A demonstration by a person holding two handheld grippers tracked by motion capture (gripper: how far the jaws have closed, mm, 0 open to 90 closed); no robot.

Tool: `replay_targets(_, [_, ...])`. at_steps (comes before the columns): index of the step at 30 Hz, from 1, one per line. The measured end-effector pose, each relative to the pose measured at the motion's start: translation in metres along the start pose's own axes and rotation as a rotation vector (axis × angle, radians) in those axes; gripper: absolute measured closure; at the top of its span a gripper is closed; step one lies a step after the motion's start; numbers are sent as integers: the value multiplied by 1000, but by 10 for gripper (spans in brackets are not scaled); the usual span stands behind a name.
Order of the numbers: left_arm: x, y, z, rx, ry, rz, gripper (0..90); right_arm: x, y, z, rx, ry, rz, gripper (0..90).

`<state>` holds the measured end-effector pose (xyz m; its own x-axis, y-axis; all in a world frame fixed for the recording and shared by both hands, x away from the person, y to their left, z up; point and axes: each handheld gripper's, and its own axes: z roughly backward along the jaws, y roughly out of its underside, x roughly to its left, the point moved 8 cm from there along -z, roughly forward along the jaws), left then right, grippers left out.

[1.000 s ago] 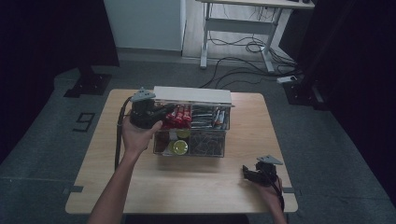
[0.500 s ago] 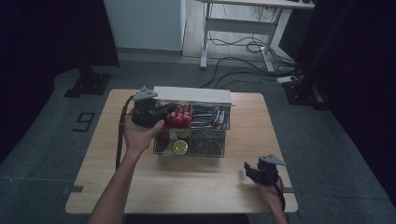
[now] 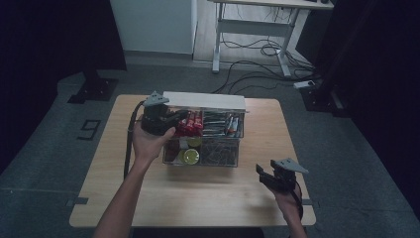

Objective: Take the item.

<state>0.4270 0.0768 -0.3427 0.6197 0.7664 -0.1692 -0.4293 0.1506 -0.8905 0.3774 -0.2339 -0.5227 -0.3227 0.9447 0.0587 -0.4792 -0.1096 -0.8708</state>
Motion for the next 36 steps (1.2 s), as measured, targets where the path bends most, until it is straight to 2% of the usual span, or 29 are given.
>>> replay_targets(3, [0,0,0,0,4,1,900,5,-10,4,-24,-13,6,366])
replay_targets(5, [0,0,0,1,4,1,900,12,-23,9,-50,-33,14,376])
replay_targets(7, [0,0,0,1,5,1,900,13,-27,10,-55,-37,18,378])
replay_targets(8, [0,-1,1,0,6,1,900,17,-37,14,-66,-58,23,390])
replay_targets(10, [-1,-1,1,1,6,0,900,18,-40,15,-70,-68,22,394])
replay_targets(11, [-1,-1,1,0,7,0,900,22,-51,19,-78,-88,21,402])
replay_targets(12, [-2,-1,1,0,7,-1,900,22,-51,19,-78,-88,21,402])
replay_targets(14, [-3,-2,1,5,2,-7,900,26,-63,22,-86,-101,29,407])
replay_targets(23, [-3,-3,0,3,11,-6,900,37,-80,23,-99,-130,49,419])
replay_targets(30, [-4,-2,-1,6,14,-7,900,46,-96,26,-115,-164,74,462])
replay_targets(36, [-5,-3,-1,4,14,-7,900,49,-106,22,-119,-167,86,474])
